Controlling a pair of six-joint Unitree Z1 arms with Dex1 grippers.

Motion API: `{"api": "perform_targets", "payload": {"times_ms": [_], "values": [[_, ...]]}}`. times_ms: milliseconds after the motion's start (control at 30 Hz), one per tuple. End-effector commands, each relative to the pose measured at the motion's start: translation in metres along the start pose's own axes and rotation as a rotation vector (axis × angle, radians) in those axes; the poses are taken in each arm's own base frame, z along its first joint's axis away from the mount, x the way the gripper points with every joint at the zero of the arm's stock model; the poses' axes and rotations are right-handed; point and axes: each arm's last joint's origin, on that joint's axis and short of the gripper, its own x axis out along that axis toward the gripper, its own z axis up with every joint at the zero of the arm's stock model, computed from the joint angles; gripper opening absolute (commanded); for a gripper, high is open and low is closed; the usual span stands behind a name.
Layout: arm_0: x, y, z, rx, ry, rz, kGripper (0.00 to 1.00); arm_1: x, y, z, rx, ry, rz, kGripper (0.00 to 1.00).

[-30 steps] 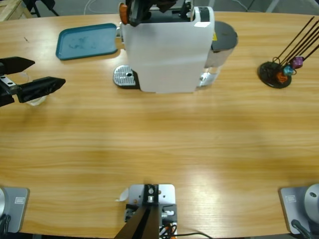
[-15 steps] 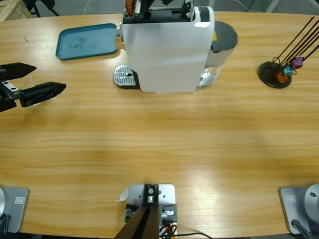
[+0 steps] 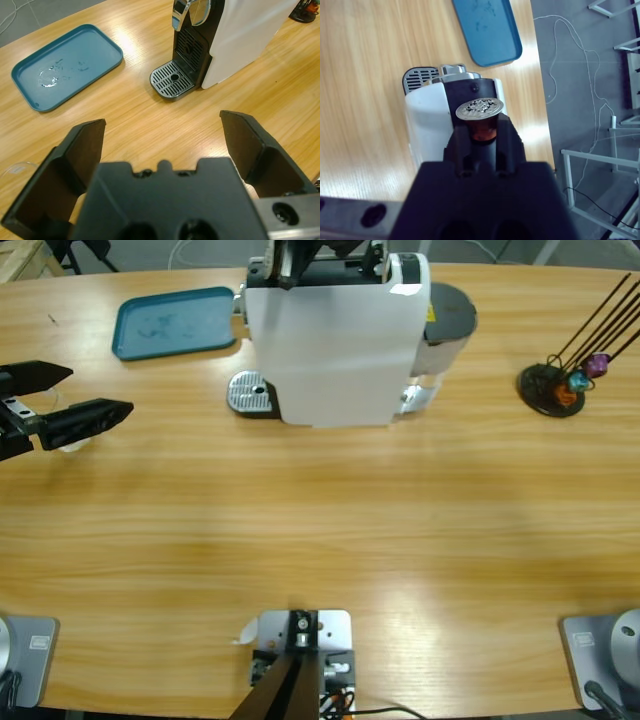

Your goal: Pour coffee

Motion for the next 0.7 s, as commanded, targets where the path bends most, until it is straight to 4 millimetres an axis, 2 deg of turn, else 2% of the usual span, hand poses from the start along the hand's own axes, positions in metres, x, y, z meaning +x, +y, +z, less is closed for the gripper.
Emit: {"api": "perform_targets", "payload": {"times_ms": [33,400,700], "values": [[0.006,-0.001,-0.01,0.0,0.031,0.006,1.0,-0.003,-0.004,-0.009,-0.017,0.064,-0.045,0.0],[0.007,-0.001,-0.012,0.001,0.038,0.005,1.0,-0.006,0.007,-0.001,-0.045,0.04,0.01,0.0],[0.009,-0.001,-0.013,0.0,0.046,0.005,1.0,0.004,0.013,0.0,-0.031,0.031,0.035,0.0]]}}
